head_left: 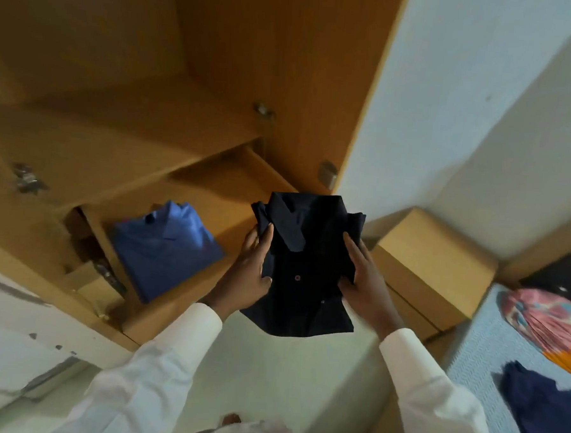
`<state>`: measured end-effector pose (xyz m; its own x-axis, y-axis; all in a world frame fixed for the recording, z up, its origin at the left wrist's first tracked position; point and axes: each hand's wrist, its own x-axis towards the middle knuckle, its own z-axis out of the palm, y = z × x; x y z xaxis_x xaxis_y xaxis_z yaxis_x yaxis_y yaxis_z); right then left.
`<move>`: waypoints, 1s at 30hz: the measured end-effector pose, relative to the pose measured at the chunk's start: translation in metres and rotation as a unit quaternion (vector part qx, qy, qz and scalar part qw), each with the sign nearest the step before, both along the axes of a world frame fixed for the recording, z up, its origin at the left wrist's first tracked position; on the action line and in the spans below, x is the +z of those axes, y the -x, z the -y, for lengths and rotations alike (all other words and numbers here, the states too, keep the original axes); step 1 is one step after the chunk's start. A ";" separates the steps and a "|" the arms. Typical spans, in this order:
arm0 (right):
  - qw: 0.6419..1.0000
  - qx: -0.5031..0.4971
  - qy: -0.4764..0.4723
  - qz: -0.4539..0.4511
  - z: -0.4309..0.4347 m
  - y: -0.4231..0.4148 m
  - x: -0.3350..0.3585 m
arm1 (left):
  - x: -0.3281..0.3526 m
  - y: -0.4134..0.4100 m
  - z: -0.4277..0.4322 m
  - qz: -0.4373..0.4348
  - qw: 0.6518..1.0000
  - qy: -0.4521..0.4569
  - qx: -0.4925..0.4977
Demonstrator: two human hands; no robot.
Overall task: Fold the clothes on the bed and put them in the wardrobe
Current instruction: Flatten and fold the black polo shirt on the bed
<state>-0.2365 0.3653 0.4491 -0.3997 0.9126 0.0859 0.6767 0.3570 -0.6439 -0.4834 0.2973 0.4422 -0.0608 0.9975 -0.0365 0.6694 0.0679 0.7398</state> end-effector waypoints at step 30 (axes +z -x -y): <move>0.851 0.396 0.337 0.075 -0.204 0.355 -0.084 | -0.052 0.191 -0.048 -0.209 0.838 0.278 0.421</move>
